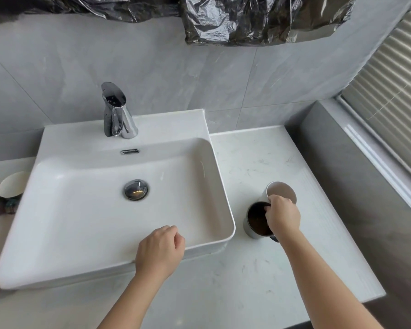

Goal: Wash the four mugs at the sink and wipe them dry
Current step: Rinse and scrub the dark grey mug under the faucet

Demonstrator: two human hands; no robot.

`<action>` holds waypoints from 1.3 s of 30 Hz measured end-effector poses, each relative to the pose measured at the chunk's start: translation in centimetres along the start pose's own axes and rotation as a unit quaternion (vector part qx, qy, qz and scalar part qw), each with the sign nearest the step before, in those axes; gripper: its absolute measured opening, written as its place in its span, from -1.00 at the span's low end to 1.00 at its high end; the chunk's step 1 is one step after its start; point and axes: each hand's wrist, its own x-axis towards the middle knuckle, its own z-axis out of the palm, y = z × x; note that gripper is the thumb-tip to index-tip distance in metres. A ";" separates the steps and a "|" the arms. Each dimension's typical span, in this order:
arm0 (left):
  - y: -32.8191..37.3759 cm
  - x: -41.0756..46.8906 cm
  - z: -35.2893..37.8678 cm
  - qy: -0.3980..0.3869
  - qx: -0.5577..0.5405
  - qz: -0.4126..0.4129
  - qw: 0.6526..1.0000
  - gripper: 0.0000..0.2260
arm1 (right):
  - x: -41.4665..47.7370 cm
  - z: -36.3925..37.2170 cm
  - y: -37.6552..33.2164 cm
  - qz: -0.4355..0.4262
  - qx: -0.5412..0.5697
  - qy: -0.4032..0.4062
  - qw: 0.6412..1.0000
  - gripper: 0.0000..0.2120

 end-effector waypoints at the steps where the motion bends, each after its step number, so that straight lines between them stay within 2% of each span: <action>1: 0.0 0.0 0.0 0.001 -0.002 0.000 1.000 -0.72 | 0.3 0.1 -0.6 -0.003 -0.001 -0.001 1.000 -0.83; 5: 0.2 0.0 -0.1 -0.004 0.009 -0.001 1.000 -0.69 | 1.5 0.6 -2.8 -0.017 -0.008 -0.001 1.000 -0.70; 10: -0.1 0.1 0.1 0.001 0.012 0.004 1.000 -0.69 | 2.6 0.7 -5.1 -0.037 -0.010 -0.008 0.999 -0.68; 15: -0.4 0.1 0.3 0.015 -0.005 0.014 1.000 -0.80 | 2.4 0.7 -5.6 -0.060 -0.033 0.002 0.998 -0.70; 18: -0.6 0.1 0.7 0.024 -0.018 0.018 0.999 -0.80 | 1.9 0.4 -5.7 -0.073 -0.039 0.022 0.996 -0.82; 21: -0.7 0.1 0.9 0.035 -0.017 0.020 0.999 -0.79 | 1.4 0.5 -5.5 -0.106 0.018 0.044 0.993 -0.90; 24: -0.8 0.1 0.9 0.038 -0.013 0.024 0.999 -0.79 | -0.1 0.8 -4.2 -0.133 0.130 0.091 0.978 -0.63; 27: -0.8 0.2 0.9 0.039 -0.009 0.025 0.999 -0.80 | -2.9 1.2 -2.2 -0.124 0.182 0.146 0.964 -0.64; 29: -0.8 0.2 0.9 0.041 -0.008 0.028 0.999 -0.81 | -4.7 1.6 -0.8 -0.060 0.230 0.118 0.964 -0.65; 31: -0.8 0.2 0.9 0.040 -0.009 0.029 0.999 -0.80 | -5.7 2.2 0.4 0.015 0.281 0.042 0.959 -0.66; 34: -1.0 0.2 1.1 0.040 -0.006 0.027 0.999 -0.79 | -6.1 2.9 1.3 0.069 0.380 -0.059 0.921 -0.78; 36: -0.9 0.2 1.0 0.040 -0.002 0.028 0.999 -0.79 | -6.1 3.1 1.5 0.074 0.414 -0.079 0.904 -0.82; 39: -0.7 0.2 0.9 0.041 0.001 0.027 0.999 -0.80 | -5.6 3.5 1.5 0.048 0.372 -0.052 0.926 -0.84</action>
